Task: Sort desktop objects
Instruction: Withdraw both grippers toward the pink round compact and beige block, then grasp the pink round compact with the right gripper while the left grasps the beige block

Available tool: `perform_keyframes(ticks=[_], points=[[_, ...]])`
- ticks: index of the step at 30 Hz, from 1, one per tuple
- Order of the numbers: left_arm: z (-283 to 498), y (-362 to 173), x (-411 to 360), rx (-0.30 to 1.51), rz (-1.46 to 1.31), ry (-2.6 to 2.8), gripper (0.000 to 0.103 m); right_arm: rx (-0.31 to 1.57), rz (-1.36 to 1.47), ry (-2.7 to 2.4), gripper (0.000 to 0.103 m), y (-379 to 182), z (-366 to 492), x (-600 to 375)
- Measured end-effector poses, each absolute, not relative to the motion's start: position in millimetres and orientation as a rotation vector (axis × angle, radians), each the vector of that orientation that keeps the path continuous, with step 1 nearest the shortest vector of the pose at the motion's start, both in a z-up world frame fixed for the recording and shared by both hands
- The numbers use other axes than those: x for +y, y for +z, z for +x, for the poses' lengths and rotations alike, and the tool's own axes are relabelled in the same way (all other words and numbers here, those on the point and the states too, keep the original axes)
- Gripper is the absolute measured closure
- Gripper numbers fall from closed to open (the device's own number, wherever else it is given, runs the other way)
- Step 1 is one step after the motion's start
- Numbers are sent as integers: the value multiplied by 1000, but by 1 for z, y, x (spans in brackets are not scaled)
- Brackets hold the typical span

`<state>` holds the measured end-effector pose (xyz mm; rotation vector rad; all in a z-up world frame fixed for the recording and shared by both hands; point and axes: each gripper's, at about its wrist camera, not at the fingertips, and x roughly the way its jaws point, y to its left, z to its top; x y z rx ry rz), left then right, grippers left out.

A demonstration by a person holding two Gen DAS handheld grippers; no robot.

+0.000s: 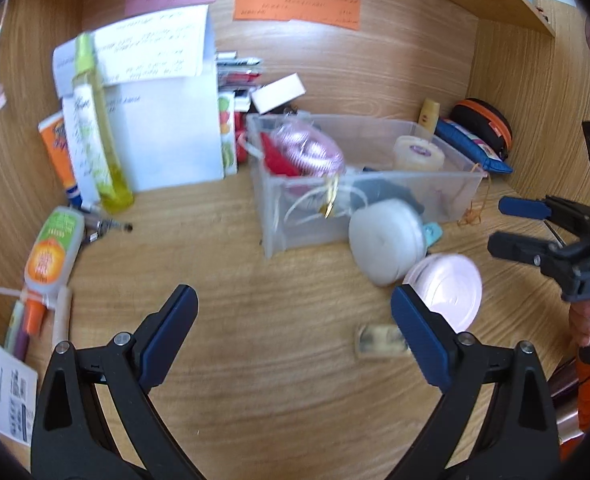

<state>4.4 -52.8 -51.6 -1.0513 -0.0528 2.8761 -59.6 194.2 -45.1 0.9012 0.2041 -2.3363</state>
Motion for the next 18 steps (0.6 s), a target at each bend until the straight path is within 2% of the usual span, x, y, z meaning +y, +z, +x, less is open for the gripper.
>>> perform_keyframes(ticks=[6,18], points=[[22,-63,-66,-79,-1068,2884,5,187,952,-2225,15,-62,-49,165],[31,-76,-59,-16,-1105,2820,5,328,1049,-2197,17,-87,-48,122]])
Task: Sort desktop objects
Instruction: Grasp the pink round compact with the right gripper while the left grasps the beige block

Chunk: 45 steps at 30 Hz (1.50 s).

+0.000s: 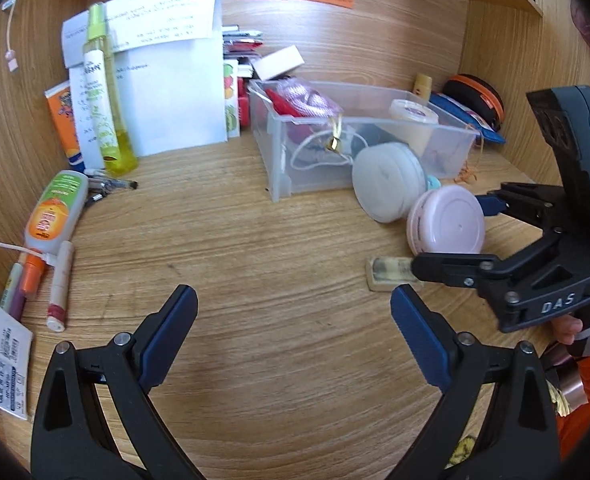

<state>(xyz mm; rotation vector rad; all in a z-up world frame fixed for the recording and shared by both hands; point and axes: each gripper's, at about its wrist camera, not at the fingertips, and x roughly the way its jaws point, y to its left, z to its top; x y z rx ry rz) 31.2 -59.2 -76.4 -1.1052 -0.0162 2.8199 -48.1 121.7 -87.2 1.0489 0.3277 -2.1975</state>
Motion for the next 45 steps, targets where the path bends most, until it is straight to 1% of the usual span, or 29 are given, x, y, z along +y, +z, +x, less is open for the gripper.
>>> perform_keyframes(ticks=[1,3,7,14,26,27,28,29,31,32,34,35,37,39,45], points=[[30,-78,-58,-17,-1113,2811,5,335,1056,-2198,20,-89,-49,122],[27,-80,-54,-26,-1131,2790,5,329,1069,-2186,41,-90,-50,123],[23,-81,-45,-30,-1144,2767,5,289,1088,-2170,41,-91,-53,131],[11,-87,-21,5,-1201,2698,5,221,1041,-2207,41,-80,-49,160],[-7,-91,13,114,-1259,2705,5,113,1013,-2275,41,-71,-51,210],[-8,-91,14,126,-1255,2708,8,107,1010,-2276,41,-71,-51,212],[-9,-92,16,138,-1256,2704,13,102,1008,-2278,41,-71,-51,213],[-8,-91,17,131,-1255,2696,15,98,1005,-2280,41,-71,-51,215],[-10,-89,17,114,-1263,2683,29,89,999,-2282,41,-70,-51,219],[-11,-89,18,116,-1260,2683,32,86,997,-2286,41,-70,-51,220],[-10,-88,17,113,-1253,2688,44,85,991,-2291,41,-69,-50,221],[-10,-87,17,114,-1246,2690,47,83,991,-2289,41,-69,-50,221],[-11,-86,15,109,-1242,2699,58,78,989,-2284,41,-69,-50,221],[-11,-86,11,91,-1240,2718,64,82,986,-2284,41,-69,-50,221],[-10,-83,-2,4,-1230,2752,64,81,980,-2292,41,-65,-52,221]])
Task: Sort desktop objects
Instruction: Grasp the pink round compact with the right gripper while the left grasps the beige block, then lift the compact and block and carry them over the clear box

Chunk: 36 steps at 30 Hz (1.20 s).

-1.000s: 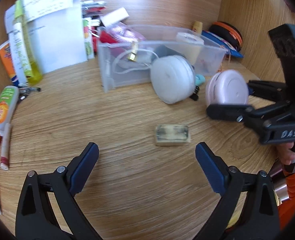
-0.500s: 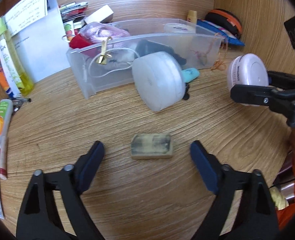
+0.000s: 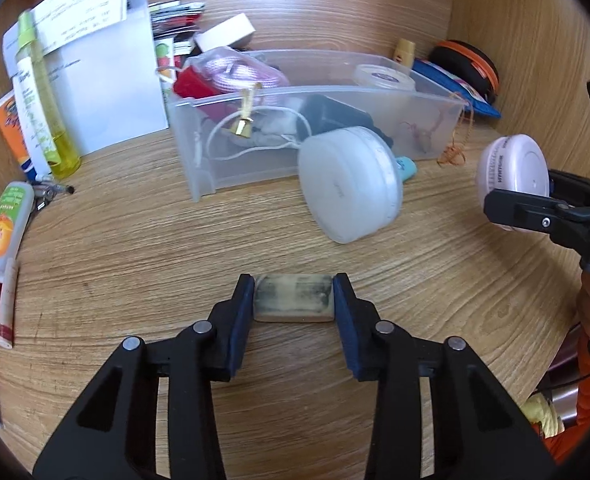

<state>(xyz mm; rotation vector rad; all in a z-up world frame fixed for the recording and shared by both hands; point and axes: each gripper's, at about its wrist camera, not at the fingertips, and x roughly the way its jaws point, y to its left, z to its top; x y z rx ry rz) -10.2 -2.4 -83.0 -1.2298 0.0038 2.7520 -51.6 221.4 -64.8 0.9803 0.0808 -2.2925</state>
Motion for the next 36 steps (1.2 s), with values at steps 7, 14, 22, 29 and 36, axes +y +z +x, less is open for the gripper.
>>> perform_keyframes(ticks=[7,14,22,29,36], points=[[-3,-63,-13,-41,-1117,2832,64,68,966,-2317,41,-54,-55,227],[-3,-34,-22,-122,-980,2892,64,50,910,-2355,41,-31,-58,234],[-2,-11,-35,-170,-863,2944,64,88,811,-2383,41,-2,-64,226],[-13,7,-38,-165,-787,2962,64,115,784,-2387,41,13,-87,204],[-30,27,-46,-229,-705,2940,64,163,799,-2365,41,21,-112,165]])
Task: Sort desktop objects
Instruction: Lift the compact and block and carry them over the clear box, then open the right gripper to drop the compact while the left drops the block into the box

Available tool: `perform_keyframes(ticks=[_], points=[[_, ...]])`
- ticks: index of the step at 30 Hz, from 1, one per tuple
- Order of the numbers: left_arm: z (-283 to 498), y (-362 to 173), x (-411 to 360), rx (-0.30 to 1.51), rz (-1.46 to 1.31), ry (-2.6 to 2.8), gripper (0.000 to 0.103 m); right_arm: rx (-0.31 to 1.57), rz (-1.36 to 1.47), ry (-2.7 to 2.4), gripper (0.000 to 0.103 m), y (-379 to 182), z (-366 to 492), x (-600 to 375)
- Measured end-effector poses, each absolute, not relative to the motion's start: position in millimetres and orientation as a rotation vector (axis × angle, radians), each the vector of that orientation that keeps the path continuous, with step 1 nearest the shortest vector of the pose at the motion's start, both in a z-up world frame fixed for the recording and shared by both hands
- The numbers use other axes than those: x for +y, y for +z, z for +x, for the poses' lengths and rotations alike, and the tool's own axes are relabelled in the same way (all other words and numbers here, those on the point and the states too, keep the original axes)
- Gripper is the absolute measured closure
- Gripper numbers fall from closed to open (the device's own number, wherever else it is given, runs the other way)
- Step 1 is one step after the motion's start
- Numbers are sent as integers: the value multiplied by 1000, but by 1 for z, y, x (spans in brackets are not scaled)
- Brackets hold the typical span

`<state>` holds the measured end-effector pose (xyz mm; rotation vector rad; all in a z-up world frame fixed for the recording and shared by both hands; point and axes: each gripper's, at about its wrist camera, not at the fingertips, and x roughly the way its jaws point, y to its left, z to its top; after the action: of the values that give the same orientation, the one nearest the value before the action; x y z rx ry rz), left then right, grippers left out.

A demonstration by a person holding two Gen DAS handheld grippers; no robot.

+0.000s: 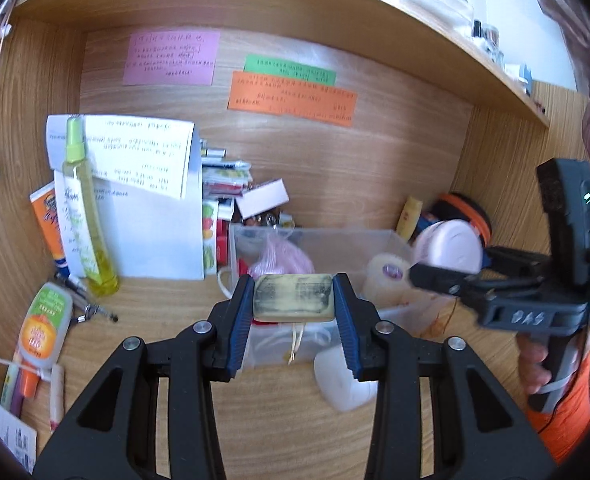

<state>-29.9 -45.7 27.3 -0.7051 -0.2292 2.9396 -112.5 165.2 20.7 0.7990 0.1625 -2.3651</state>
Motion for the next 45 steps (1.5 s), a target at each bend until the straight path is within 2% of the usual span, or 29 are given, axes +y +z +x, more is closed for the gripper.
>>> perform_keyframes(ticks=[10,20,34,40,44,45], points=[[-65,36,-54,-263,-706,2959,64,174,858,-2368,41,17,-150,132],[-97,18,-51,-292,-808,2922,64,199,1023,-2382,41,-20,-193,113],[-148,-5,-32,-261,-967,2869,64,464,947,-2419,41,-44,-184,94],[-153,-17,-28,-209,-994,2881,64,466,929,-2428,40,-44,-183,95],[-154,-20,-31,-215,-995,2883,64,482,911,-2430,33,-45,-180,93],[-153,-20,-33,-222,-991,2881,64,499,893,-2448,29,-45,-178,92]])
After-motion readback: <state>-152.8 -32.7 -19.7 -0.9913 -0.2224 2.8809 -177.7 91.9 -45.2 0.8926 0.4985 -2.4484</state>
